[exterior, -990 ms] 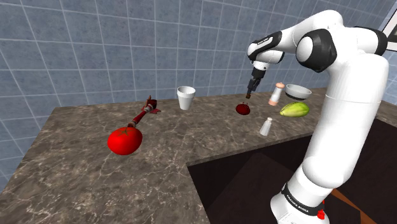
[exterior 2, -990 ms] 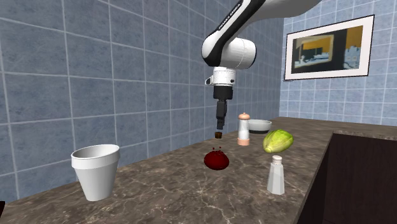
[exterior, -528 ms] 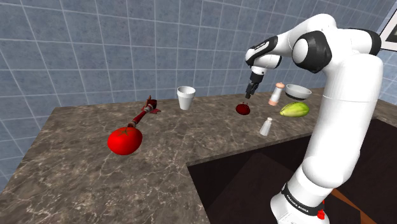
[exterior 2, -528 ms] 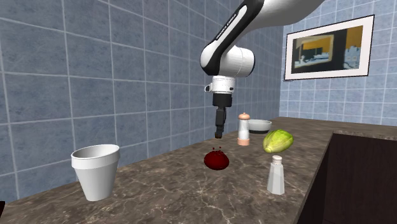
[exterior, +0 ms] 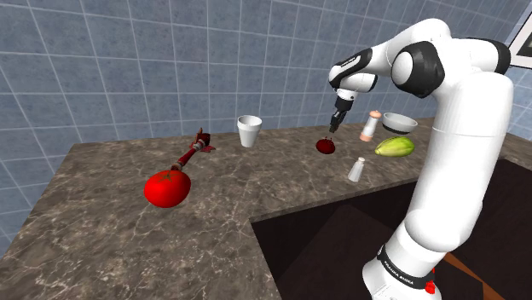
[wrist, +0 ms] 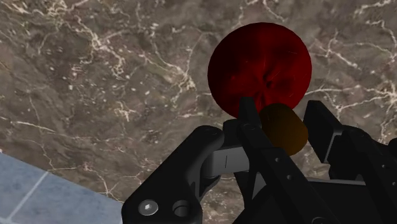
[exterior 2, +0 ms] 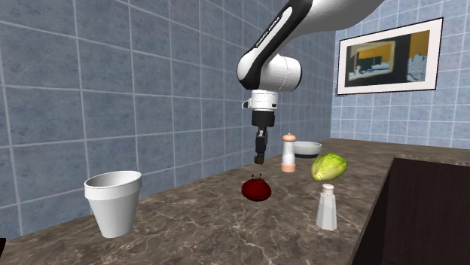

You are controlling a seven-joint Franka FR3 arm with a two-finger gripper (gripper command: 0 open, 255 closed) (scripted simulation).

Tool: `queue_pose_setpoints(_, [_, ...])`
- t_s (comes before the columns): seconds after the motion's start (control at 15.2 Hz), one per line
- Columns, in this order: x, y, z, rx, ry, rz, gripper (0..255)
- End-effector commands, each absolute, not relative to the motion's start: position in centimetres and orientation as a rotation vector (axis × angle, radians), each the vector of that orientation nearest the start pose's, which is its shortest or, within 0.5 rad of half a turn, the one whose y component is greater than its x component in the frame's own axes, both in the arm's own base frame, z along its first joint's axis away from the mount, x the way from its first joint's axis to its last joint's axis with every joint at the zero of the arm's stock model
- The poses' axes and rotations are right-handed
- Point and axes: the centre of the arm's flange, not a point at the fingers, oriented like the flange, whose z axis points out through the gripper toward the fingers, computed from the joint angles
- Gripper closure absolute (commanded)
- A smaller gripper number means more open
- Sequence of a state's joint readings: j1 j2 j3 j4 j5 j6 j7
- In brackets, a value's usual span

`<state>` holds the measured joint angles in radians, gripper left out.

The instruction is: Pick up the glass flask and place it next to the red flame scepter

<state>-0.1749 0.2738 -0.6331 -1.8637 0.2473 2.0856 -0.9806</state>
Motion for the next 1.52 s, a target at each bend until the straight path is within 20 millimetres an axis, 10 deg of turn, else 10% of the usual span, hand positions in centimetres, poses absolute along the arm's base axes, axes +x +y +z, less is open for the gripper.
queue_pose_setpoints(0.0, [44.8, -42.0, 39.7, -3.111, -0.108, -0.075, 255])
queue_pose_setpoints(0.4, [44.8, -42.0, 39.7, -3.111, -0.108, -0.075, 255])
queue_pose_setpoints(1.45, [44.8, -42.0, 48.1, -3.111, -0.108, -0.075, 255])
